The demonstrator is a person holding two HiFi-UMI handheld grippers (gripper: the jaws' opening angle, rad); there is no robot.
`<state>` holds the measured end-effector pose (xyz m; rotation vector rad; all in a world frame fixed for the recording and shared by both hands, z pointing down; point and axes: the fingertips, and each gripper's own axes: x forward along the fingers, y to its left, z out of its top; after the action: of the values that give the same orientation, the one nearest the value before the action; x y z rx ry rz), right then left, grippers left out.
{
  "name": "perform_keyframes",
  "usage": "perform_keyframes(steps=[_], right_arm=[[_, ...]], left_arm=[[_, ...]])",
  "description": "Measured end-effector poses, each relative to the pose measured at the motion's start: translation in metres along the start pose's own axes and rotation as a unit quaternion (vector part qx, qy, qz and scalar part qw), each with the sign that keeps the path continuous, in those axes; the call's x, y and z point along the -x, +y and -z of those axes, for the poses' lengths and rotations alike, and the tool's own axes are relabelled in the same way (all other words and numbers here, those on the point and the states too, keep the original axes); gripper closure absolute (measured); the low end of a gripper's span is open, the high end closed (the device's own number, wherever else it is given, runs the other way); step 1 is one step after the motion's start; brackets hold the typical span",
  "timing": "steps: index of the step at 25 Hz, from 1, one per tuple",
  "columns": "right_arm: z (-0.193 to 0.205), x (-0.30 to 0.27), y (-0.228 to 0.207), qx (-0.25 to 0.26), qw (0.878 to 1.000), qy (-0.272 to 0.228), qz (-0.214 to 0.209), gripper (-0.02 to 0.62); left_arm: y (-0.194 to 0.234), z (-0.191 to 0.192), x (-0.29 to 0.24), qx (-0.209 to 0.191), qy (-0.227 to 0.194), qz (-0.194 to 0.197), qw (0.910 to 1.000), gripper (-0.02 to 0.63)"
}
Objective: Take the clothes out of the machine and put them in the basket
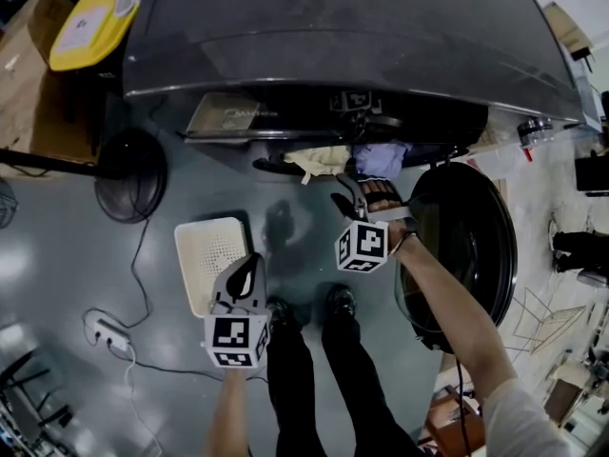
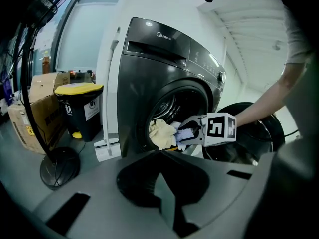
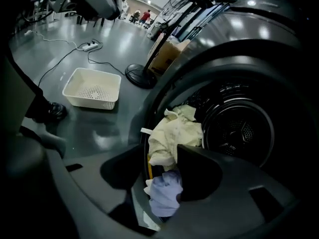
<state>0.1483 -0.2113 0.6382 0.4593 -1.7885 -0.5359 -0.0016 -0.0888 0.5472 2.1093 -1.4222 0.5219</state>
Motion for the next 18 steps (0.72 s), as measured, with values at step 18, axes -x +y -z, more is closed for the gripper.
perform_keyframes(steps=[18], right_arm=[[0.012, -0.095, -0.036, 0.036, 0.998, 0.036, 0.02, 0.126]], left_arm=[[0.027, 0.024, -0.002, 0.01, -0.003, -0.018, 0.9998, 0.588]])
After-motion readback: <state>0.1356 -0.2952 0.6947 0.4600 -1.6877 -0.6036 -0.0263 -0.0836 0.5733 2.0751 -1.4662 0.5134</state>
